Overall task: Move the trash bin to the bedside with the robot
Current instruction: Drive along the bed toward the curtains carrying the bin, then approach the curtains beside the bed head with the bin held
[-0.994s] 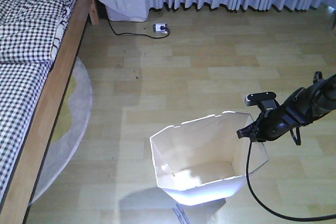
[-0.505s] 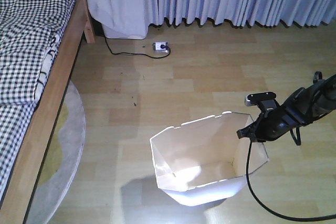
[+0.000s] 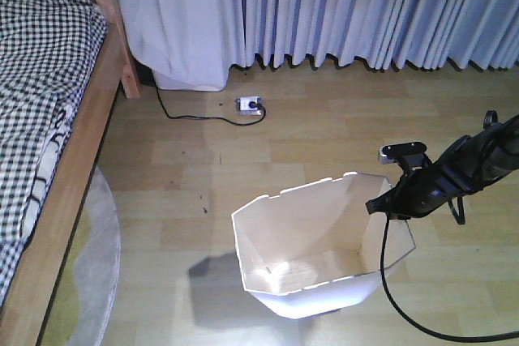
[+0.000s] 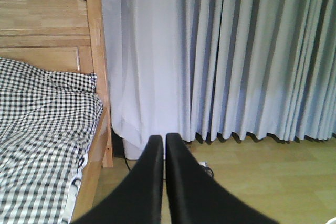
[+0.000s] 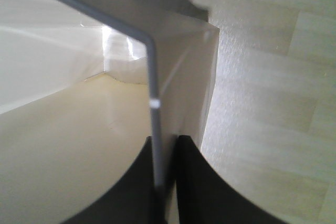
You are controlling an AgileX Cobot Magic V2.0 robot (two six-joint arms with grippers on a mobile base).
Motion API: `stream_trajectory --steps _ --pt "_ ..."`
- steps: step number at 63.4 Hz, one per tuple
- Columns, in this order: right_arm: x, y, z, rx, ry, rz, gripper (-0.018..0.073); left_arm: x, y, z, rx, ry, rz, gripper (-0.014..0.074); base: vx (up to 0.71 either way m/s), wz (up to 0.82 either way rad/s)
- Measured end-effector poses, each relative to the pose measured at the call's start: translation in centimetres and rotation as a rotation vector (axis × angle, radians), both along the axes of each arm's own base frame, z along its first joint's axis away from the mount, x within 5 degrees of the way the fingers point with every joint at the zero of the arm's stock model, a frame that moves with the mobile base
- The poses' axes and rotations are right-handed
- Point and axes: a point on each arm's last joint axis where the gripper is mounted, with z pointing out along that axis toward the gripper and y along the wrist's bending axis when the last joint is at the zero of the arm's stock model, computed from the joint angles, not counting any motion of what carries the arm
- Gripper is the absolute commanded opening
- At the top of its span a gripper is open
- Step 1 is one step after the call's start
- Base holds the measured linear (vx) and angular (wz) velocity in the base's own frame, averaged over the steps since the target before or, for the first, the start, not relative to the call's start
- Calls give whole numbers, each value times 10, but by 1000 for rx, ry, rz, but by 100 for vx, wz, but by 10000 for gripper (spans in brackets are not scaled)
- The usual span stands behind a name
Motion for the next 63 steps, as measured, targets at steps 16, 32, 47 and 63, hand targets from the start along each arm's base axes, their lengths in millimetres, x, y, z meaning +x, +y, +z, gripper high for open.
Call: stream_trajectory --steps 16,32,47,63 --pt "0 0 0 -1 -1 0 -3 0 0 0 0 0 0 -6 43 2" --pt "0 0 0 0 0 0 -3 0 0 0 0 0 0 -6 39 1" --pt "0 0 0 -1 -1 0 -3 0 0 0 0 0 0 -6 36 0" --pt "0 0 0 -1 -1 0 -3 0 0 0 0 0 0 -6 34 1"
